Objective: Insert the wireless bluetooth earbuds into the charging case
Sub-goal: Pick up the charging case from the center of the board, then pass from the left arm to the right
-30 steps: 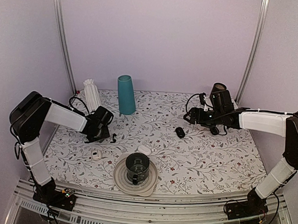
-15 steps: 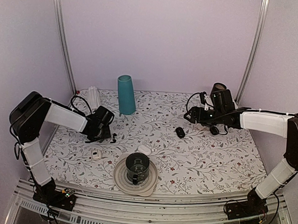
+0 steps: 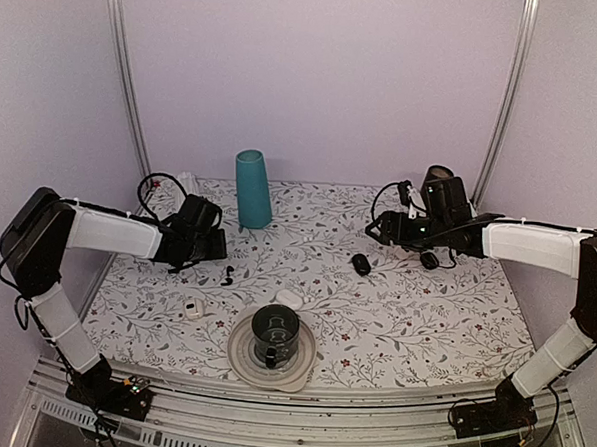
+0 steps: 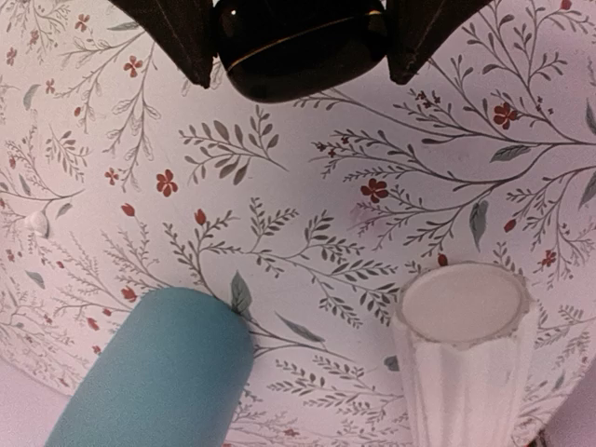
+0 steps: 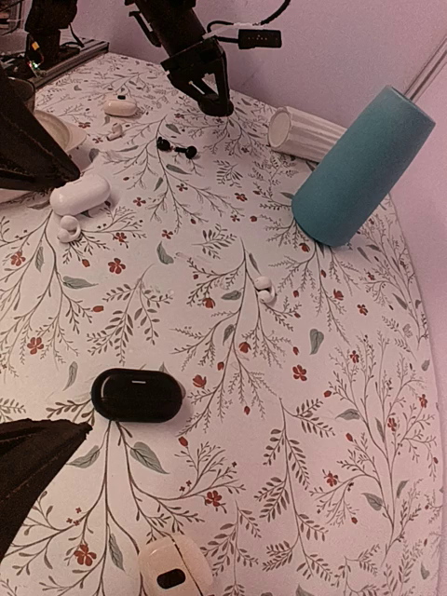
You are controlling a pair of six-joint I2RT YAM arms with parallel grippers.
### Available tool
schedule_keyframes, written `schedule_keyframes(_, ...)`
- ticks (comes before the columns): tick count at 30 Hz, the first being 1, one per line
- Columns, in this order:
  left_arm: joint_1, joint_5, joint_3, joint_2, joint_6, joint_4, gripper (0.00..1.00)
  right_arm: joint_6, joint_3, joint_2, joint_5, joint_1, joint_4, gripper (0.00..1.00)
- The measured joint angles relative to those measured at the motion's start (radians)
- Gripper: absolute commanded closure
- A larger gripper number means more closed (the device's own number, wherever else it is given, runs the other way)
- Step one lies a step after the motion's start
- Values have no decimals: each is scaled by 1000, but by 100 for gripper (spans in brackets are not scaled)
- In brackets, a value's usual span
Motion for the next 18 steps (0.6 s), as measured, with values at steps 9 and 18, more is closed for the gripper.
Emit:
schedule_keyframes(9,-3,214,-11,-124,123,129,76,17,0,-4,-96,5,69,15)
schedule_keyframes(18,-55,566,-18,-204,209,340,76,87,-12,-13,-250,42,214,16)
